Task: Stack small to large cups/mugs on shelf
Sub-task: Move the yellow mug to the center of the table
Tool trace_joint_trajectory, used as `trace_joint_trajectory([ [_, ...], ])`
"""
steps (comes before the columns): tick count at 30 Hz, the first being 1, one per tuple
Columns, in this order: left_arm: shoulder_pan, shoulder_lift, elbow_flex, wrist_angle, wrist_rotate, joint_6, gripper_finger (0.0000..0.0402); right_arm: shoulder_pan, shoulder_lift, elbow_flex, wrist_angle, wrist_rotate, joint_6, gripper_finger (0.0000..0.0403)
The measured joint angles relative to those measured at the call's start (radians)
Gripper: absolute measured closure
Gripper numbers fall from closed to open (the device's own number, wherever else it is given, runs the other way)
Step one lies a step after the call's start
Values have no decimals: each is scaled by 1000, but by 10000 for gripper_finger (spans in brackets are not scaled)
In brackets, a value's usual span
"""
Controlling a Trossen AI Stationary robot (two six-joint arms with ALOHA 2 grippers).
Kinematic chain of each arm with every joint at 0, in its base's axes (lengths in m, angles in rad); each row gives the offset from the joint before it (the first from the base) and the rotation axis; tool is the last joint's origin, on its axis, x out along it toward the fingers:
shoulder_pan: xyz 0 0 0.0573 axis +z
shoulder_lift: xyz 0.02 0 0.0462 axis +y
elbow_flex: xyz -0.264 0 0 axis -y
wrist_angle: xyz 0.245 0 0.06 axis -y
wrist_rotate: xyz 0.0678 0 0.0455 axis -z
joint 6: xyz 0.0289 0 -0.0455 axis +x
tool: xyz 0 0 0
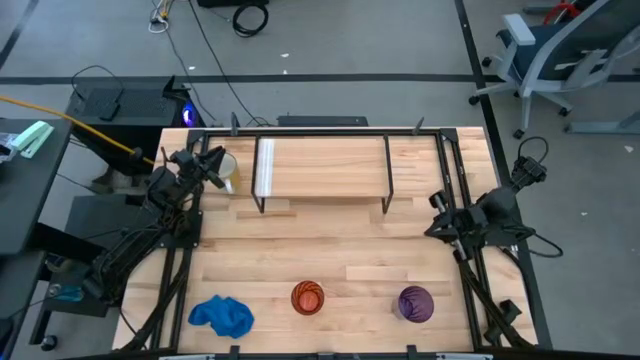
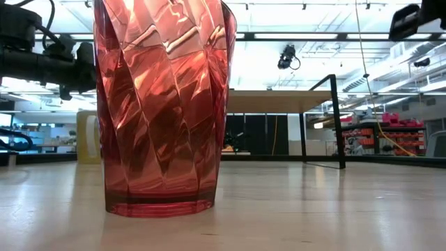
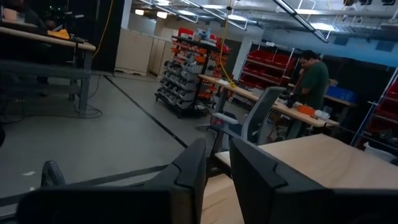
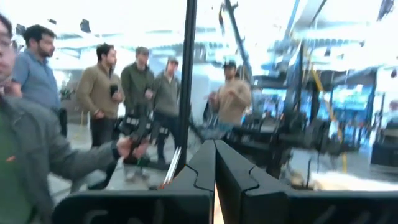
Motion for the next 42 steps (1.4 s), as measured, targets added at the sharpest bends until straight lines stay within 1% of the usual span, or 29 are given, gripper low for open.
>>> trace_joint_trajectory([
  [3, 0, 0, 0, 25, 0, -5, 322, 0, 0, 0, 56, 0, -15, 392],
  [10, 0, 0, 0, 40, 1, -130, 321, 0, 0, 0, 207, 0, -149, 392],
  [16, 0, 0, 0, 74, 1, -122, 323, 0, 0, 0, 314, 0, -251, 392],
  [19, 0, 0, 0, 71, 7, -122, 328, 0, 0, 0, 315, 0, -253, 392],
  [23, 0, 0, 0, 71, 67, -122, 334, 0, 0, 0, 314, 0, -214, 392],
  [27, 0, 0, 0, 101, 99, -122, 339, 0, 0, 0, 309, 0, -200, 392],
  [30, 0, 0, 0, 176, 157, -122, 340, 0, 0, 0, 309, 0, -201, 392],
  [32, 0, 0, 0, 248, 204, -122, 339, 0, 0, 0, 309, 0, -201, 392],
  [34, 0, 0, 0, 326, 229, -123, 338, 0, 0, 0, 309, 0, -201, 392],
  [37, 1, 1, 25, 373, 227, -118, 340, 0, 0, 0, 307, 0, -201, 392],
  [42, 1, 19, 145, 360, 191, -88, 334, 0, 0, 0, 307, 12, -201, 392],
])
